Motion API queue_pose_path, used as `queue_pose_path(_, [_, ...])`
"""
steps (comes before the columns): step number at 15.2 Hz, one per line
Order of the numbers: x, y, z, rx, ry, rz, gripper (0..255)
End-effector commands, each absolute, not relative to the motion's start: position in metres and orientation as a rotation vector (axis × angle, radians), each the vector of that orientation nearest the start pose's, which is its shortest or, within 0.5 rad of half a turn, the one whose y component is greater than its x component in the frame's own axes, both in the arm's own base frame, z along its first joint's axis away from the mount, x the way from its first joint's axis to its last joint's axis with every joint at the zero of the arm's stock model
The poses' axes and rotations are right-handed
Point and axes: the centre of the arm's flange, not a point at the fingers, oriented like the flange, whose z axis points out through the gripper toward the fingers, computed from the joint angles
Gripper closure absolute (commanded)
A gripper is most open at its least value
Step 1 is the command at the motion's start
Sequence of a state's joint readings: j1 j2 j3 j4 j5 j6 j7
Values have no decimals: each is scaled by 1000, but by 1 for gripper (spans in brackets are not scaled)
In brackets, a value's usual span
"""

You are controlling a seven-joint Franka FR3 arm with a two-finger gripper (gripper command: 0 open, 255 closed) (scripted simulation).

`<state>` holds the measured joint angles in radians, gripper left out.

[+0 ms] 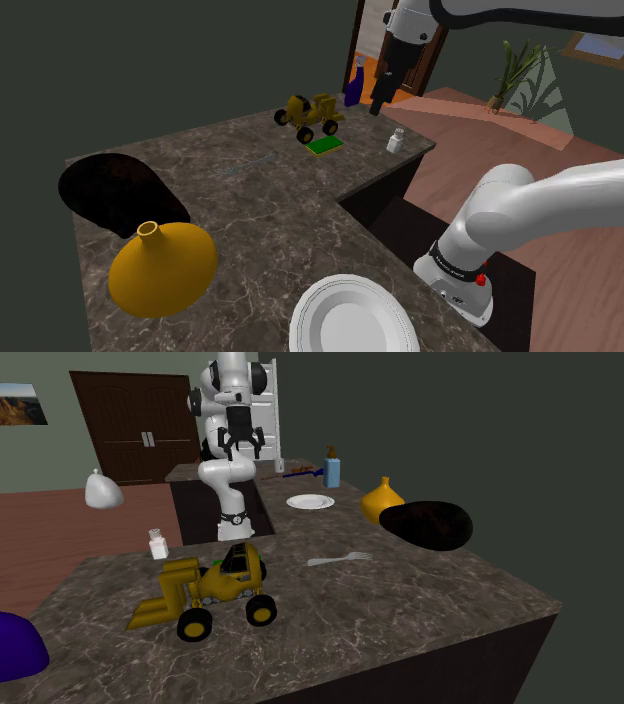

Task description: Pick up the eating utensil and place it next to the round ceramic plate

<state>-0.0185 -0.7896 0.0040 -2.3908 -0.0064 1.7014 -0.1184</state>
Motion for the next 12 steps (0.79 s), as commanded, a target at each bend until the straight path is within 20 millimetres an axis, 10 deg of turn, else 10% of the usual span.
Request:
queue_pose_path(1, [318,-5,587,-3149,-163,-157,0])
queue_pose_path(12, [445,2,515,-3054,-766,-138,0])
